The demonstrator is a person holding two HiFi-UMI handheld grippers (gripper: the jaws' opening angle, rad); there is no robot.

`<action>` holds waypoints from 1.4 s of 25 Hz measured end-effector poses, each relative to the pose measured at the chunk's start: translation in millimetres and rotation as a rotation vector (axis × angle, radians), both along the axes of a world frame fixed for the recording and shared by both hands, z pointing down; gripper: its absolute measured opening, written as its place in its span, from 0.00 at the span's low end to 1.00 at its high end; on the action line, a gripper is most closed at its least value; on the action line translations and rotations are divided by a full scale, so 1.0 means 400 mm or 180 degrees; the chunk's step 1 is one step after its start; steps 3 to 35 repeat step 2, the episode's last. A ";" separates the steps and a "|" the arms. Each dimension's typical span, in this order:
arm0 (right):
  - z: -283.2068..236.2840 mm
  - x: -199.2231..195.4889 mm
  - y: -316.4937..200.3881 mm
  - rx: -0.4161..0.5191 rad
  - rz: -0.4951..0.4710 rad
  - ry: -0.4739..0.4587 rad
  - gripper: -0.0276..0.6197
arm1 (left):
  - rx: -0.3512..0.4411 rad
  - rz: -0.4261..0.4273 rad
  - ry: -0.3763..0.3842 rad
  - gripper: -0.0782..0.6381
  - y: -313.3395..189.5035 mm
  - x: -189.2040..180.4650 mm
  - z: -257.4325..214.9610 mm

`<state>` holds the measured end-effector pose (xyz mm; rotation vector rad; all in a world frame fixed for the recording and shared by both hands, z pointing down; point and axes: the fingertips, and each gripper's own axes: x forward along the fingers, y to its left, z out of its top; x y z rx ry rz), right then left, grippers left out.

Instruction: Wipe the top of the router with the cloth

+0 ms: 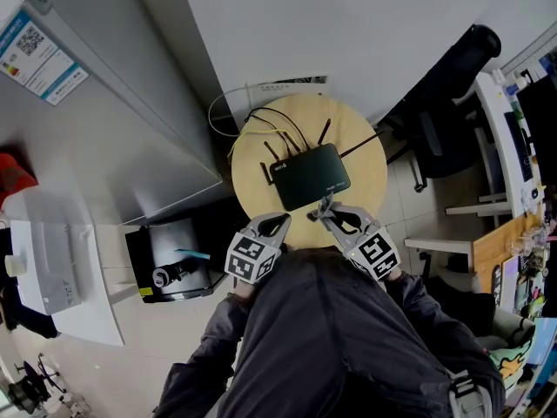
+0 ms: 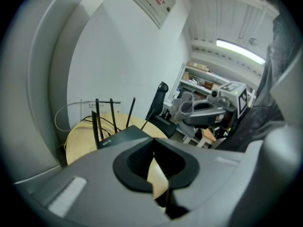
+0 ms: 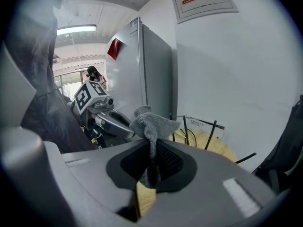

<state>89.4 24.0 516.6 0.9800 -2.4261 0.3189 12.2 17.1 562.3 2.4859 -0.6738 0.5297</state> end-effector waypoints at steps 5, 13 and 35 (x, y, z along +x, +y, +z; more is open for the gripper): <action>0.000 -0.006 -0.001 -0.0005 0.0008 0.0002 0.09 | 0.0000 -0.0004 0.0007 0.11 0.000 -0.006 0.002; 0.000 -0.006 -0.001 -0.0005 0.0008 0.0002 0.09 | 0.0000 -0.0004 0.0007 0.11 0.000 -0.006 0.002; 0.000 -0.006 -0.001 -0.0005 0.0008 0.0002 0.09 | 0.0000 -0.0004 0.0007 0.11 0.000 -0.006 0.002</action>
